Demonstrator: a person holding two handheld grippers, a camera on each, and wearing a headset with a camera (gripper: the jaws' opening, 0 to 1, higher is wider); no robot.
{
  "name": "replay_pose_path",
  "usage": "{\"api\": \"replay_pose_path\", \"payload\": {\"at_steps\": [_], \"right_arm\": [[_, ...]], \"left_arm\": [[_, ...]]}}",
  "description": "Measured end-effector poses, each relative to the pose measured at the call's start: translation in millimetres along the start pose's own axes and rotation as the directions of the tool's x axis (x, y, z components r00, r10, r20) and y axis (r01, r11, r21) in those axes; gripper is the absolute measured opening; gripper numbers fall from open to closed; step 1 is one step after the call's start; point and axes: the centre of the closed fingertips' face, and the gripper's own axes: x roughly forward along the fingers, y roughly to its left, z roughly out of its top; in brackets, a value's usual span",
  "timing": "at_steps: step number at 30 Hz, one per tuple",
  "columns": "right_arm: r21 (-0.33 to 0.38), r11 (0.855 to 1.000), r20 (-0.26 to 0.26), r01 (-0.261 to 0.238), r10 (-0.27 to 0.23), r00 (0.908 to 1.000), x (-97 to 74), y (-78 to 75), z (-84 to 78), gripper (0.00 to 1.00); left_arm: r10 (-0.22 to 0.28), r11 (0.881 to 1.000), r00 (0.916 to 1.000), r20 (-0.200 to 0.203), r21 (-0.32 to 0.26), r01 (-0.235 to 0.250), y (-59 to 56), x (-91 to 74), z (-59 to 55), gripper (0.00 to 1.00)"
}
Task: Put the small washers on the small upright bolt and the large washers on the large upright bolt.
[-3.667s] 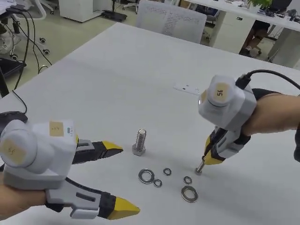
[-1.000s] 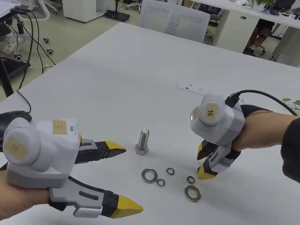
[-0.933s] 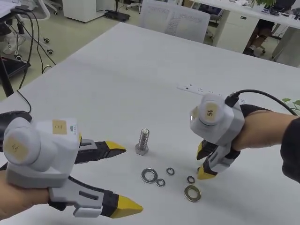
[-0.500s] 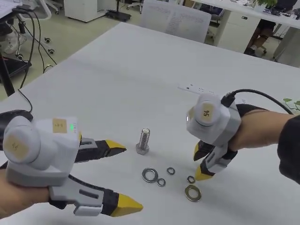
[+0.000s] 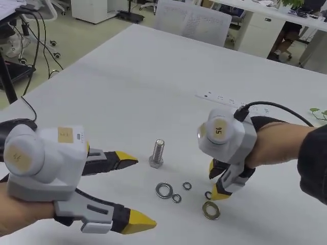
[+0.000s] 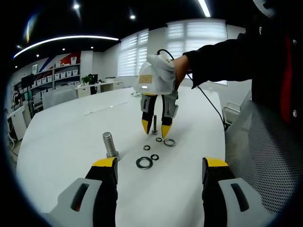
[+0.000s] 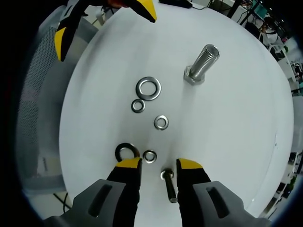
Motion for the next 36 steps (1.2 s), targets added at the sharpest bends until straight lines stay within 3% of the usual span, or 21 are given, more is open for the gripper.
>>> {"api": "replay_pose_path", "payload": {"at_steps": [22, 36], "right_arm": [[-0.056, 0.998, -0.037, -0.007, 0.005, 0.9993, 6.6, 4.9, -2.1, 0.24], [-0.047, 0.999, -0.044, -0.02, 0.018, 0.9989, 6.4, 11.0, -1.3, 0.2]], "left_arm": [[0.002, 1.0, 1.0, 0.002, -0.005, -0.002, -0.6, -0.9, -0.2, 0.71], [0.002, 1.0, 1.0, 0.003, -0.006, -0.002, -3.5, -2.3, 1.1, 0.71]]}}
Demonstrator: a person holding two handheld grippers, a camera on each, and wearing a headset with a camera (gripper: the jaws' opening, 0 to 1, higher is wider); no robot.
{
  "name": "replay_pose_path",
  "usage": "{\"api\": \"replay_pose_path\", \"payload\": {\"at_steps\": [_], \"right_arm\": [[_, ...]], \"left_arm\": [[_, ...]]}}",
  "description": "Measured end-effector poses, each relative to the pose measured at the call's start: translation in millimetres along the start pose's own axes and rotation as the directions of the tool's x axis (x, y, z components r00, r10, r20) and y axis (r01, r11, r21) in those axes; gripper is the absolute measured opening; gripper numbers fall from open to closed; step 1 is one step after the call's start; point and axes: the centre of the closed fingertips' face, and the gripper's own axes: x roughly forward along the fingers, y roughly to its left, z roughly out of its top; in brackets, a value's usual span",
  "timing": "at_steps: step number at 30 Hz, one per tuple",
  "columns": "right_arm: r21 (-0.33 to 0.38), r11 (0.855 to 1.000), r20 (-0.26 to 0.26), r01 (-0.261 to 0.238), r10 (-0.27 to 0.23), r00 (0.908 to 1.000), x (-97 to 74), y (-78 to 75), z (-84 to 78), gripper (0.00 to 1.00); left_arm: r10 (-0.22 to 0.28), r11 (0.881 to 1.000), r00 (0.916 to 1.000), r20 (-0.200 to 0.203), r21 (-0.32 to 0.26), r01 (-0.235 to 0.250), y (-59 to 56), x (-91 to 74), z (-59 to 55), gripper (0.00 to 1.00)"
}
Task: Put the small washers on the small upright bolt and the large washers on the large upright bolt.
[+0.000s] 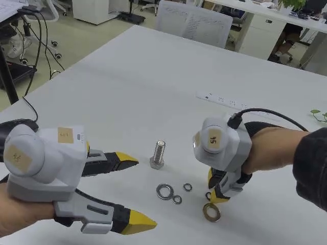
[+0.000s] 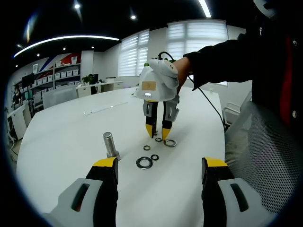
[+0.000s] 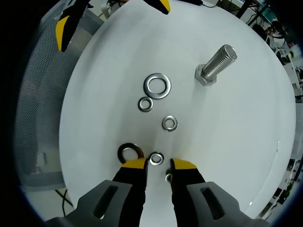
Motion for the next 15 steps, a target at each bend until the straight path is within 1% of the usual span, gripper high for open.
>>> {"api": "replay_pose_path", "payload": {"at_steps": [3, 6, 15], "right_arm": [[-0.001, 1.0, -0.004, 0.0, 0.0, 1.0, -0.2, 0.4, 0.8, 0.2], [0.004, 1.0, 0.0, 0.001, -0.001, 1.0, 0.1, 0.6, 2.3, 0.17], [0.012, 1.0, -0.004, 0.006, -0.006, 1.0, 0.3, 0.0, 2.0, 0.16]], "left_arm": [[-0.002, 1.0, 1.0, 0.0, 0.0, 0.002, -1.0, -0.3, 0.1, 0.71], [-0.001, 1.0, 1.0, -0.001, 0.0, 0.001, -0.6, -0.8, 0.1, 0.71], [0.004, 1.0, 1.0, 0.002, 0.0, -0.004, 0.4, -1.2, 0.7, 0.71]]}}
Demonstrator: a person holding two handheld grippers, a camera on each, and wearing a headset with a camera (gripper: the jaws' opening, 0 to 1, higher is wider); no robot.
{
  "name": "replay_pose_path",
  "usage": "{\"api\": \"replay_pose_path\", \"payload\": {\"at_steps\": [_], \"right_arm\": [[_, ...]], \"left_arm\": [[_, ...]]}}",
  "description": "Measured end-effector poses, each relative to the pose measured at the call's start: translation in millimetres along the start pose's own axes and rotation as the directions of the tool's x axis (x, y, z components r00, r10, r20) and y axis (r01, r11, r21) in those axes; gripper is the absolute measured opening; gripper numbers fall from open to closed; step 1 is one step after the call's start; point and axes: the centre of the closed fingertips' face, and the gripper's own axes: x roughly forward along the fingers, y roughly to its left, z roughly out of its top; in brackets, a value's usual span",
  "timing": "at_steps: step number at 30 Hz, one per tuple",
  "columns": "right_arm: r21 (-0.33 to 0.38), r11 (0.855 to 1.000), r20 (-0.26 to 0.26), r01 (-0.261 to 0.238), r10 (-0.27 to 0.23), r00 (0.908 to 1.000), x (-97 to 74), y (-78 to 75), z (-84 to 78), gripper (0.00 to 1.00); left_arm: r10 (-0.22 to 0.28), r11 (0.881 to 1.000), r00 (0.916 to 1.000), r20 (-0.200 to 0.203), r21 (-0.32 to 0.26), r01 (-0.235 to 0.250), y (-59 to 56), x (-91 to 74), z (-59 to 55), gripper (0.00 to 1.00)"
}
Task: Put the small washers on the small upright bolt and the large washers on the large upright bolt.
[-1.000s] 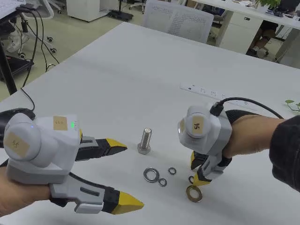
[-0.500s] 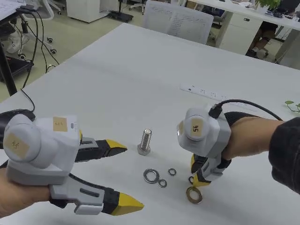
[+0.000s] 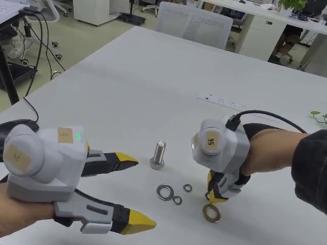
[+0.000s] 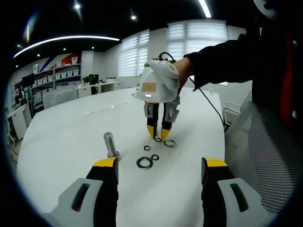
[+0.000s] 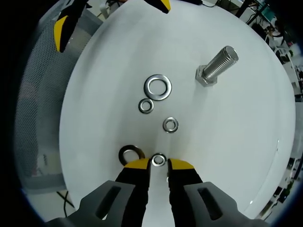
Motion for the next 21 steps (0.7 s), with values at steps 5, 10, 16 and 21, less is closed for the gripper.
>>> {"api": "replay_pose_path", "payload": {"at_steps": [5, 10, 16, 21], "right_arm": [[0.003, 1.0, -0.008, 0.001, -0.001, 1.0, 0.5, 0.1, 0.4, 0.16], [0.009, 1.0, -0.009, 0.003, -0.003, 1.0, 0.6, 0.1, 0.6, 0.14], [0.011, 1.0, -0.009, 0.003, -0.003, 1.0, 0.4, 0.5, 1.2, 0.14], [0.02, 1.0, -0.013, 0.004, -0.004, 0.9999, 0.1, 0.8, 1.6, 0.13]], "left_arm": [[0.0, 1.0, 1.0, -0.001, 0.001, 0.0, 0.0, -0.1, -0.8, 0.71], [0.002, 1.0, 1.0, 0.0, 0.0, -0.002, 0.4, -0.5, -0.9, 0.71], [0.0, 1.0, 1.0, -0.001, 0.0, 0.0, 0.9, -0.6, -1.7, 0.71], [0.0, 1.0, 1.0, -0.001, 0.0, 0.0, 1.0, -1.5, -1.8, 0.71]]}}
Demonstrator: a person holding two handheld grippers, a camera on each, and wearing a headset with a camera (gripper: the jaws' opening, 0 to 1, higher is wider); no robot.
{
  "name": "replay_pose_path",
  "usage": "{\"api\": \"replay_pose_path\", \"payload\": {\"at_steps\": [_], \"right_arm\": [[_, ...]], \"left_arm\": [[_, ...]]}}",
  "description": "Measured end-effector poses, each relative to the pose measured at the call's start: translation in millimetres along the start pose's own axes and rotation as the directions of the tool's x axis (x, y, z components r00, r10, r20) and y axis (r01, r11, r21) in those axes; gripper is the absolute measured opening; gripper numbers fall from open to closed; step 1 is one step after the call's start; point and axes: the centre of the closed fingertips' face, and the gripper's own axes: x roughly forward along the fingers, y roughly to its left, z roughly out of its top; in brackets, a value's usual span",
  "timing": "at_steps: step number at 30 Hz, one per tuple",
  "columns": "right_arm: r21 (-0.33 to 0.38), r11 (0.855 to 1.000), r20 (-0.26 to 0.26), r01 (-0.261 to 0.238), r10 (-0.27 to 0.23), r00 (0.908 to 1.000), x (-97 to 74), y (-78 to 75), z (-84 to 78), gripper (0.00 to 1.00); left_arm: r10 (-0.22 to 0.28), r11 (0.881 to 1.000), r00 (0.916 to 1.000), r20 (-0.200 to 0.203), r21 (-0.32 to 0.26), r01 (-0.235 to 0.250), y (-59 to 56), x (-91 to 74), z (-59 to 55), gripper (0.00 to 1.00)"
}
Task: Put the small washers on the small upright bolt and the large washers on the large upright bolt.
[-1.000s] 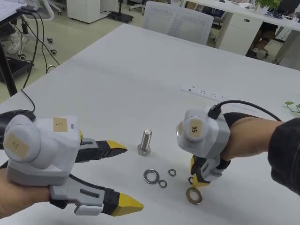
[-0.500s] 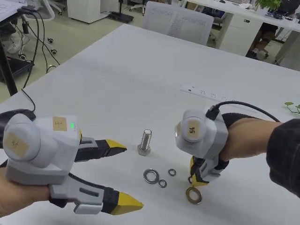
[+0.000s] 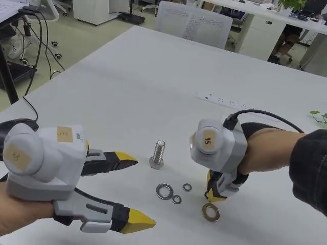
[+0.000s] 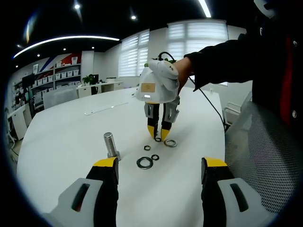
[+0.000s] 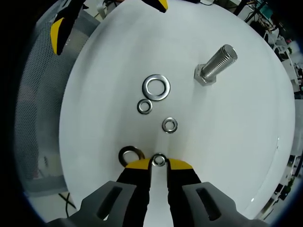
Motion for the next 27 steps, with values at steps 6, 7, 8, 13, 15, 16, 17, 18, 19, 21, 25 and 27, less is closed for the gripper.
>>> {"api": "replay_pose_path", "payload": {"at_steps": [6, 7, 8, 13, 15, 16, 17, 18, 19, 21, 25, 27], "right_arm": [[0.006, 1.0, -0.004, 0.004, -0.004, 1.0, -1.0, 0.1, 0.4, 0.13], [0.007, 1.0, -0.002, 0.005, -0.005, 1.0, -1.2, 0.3, 0.5, 0.13], [0.009, 1.0, 0.0, 0.004, -0.004, 1.0, -1.3, 0.4, 0.6, 0.13], [0.015, 1.0, 0.016, -0.001, 0.001, 0.9999, -3.1, 1.0, 3.7, 0.13], [0.011, 1.0, 0.017, 0.003, -0.003, 0.9998, -5.6, 0.0, 5.3, 0.13], [0.01, 1.0, 0.022, 0.006, -0.006, 0.9997, -7.9, -1.2, 6.7, 0.13], [0.016, 1.0, 0.026, 0.007, -0.007, 0.9996, -9.8, -2.4, 7.6, 0.13], [0.018, 1.0, 0.027, 0.007, -0.007, 0.9996, -10.5, -2.5, 7.9, 0.13], [0.02, 1.0, 0.029, 0.007, -0.007, 0.9996, -12.8, -1.3, 8.9, 0.13], [0.015, 1.0, 0.036, 0.015, -0.015, 0.9992, -17.1, -0.2, 11.3, 0.13], [0.014, 1.0, 0.049, 0.024, -0.025, 0.9985, -25.7, 1.4, 15.0, 0.13], [0.017, 0.999, 0.056, 0.027, -0.028, 0.998, -31.3, 2.3, 16.4, 0.13]], "left_arm": [[-0.001, 1.0, 1.0, -0.001, 0.003, 0.001, -0.7, -0.7, 0.3, 0.7], [0.0, 1.0, 1.0, 0.001, 0.003, 0.0, -0.8, -0.9, 0.6, 0.7], [0.0, 1.0, 1.0, 0.001, 0.004, 0.0, -0.7, -1.1, 0.8, 0.7], [0.001, 1.0, 1.0, -0.001, 0.003, -0.001, -0.4, -1.8, 0.5, 0.7], [0.0, 1.0, 1.0, -0.002, 0.003, 0.0, -0.2, -1.4, 0.5, 0.7], [-0.001, 1.0, 1.0, -0.003, 0.003, 0.001, 0.0, -1.0, 0.6, 0.7], [-0.002, 1.0, 1.0, -0.002, 0.004, 0.002, -0.2, -0.7, 1.0, 0.7], [-0.003, 1.0, 1.0, -0.002, 0.004, 0.003, 0.0, -0.2, 1.2, 0.7], [-0.003, 1.0, 1.0, -0.002, 0.004, 0.003, 0.0, 0.0, 1.4, 0.7], [-0.004, 1.0, 1.0, -0.004, 0.005, 0.004, 0.2, 0.3, 1.2, 0.7], [-0.006, 1.0, 1.0, -0.005, 0.007, 0.006, -0.1, 1.0, 1.0, 0.7], [-0.009, 1.0, 1.0, -0.004, 0.008, 0.009, -1.0, 1.4, 1.5, 0.7]]}}
